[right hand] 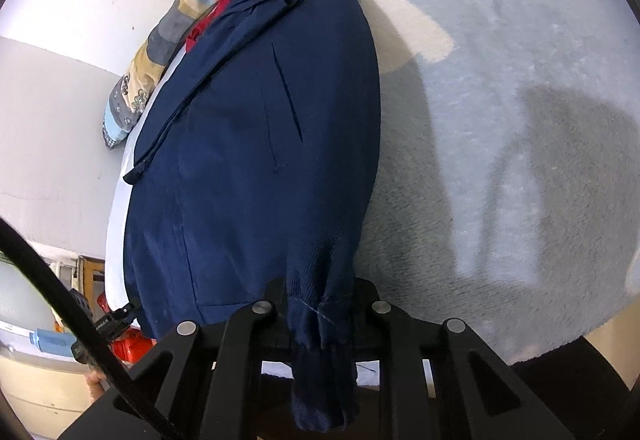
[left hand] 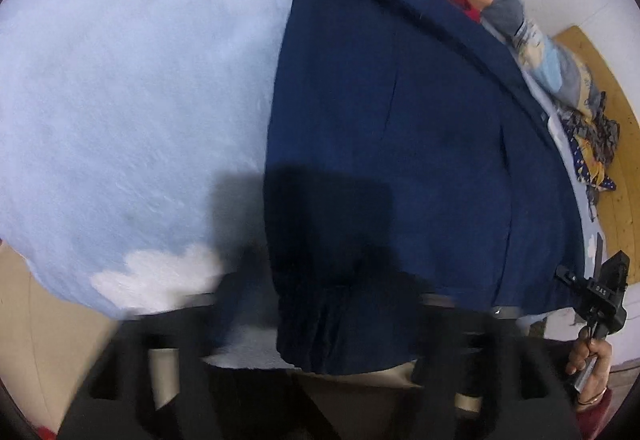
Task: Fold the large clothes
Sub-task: 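Grasp the jacket hem with the right gripper while the left gripper grasps the hem, then lift the hem with both grippers and fold it toward the red collar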
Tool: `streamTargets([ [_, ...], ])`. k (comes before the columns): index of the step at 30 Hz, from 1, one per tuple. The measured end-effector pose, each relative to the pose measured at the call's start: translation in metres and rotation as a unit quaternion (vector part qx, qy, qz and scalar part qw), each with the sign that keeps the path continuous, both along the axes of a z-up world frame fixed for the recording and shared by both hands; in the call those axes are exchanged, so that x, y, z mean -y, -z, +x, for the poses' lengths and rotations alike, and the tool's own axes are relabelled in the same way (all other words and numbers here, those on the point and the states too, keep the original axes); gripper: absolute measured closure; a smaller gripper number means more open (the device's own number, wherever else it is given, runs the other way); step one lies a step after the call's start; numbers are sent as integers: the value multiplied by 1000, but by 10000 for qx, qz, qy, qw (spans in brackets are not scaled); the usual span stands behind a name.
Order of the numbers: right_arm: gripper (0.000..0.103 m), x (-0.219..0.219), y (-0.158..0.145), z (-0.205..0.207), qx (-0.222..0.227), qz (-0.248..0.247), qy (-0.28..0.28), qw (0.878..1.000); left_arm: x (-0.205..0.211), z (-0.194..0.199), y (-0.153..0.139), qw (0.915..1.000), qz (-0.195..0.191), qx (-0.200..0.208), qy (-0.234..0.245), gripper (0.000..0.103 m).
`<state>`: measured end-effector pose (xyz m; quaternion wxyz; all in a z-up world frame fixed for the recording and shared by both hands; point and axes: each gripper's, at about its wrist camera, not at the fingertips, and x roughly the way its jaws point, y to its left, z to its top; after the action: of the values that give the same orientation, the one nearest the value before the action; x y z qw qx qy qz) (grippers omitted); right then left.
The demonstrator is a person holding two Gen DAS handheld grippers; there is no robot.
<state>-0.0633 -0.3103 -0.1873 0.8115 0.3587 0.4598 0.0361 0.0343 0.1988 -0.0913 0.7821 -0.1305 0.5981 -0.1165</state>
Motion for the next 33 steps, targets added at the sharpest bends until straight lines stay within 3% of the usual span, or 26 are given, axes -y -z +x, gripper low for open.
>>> streamTargets([
  [3, 83, -4, 0, -6, -51, -97, -12, 9999, 16, 1, 8, 9989, 439, 19, 189, 6],
  [6, 83, -8, 1, -4, -79, -264, -65, 9996, 33, -1, 7, 9953, 860, 260, 371, 9],
  [7, 83, -12, -1, -3, -50, -382, -148, 9991, 39, -3, 2, 9933, 963, 410, 486, 23],
  [8, 85, -17, -6, -2, 35, -547, -264, 9981, 43, -5, -4, 9919, 987, 554, 571, 53],
  [10, 88, -23, -14, -5, 247, -538, -383, 9975, 52, -16, -20, 9874, 1098, 904, 692, 79],
  [11, 89, -24, -19, -7, 372, -475, -416, 9973, 54, -20, -27, 9866, 1004, 1075, 703, 83],
  [16, 90, -16, -55, -29, 1505, 147, -442, 9875, 42, -39, -67, 9815, 280, 1828, 494, 84],
  [20, 90, -9, -82, -53, 2295, 448, -478, 9711, 18, -57, -82, 9795, -146, 1995, 231, 84],
  [27, 90, -10, -90, -81, 2507, 560, -677, 9641, -7, -77, -105, 9767, -389, 2100, 234, 84],
  [33, 90, -12, -102, -63, 2656, 677, -687, 9592, -11, -62, -119, 9701, -584, 2346, 196, 84],
])
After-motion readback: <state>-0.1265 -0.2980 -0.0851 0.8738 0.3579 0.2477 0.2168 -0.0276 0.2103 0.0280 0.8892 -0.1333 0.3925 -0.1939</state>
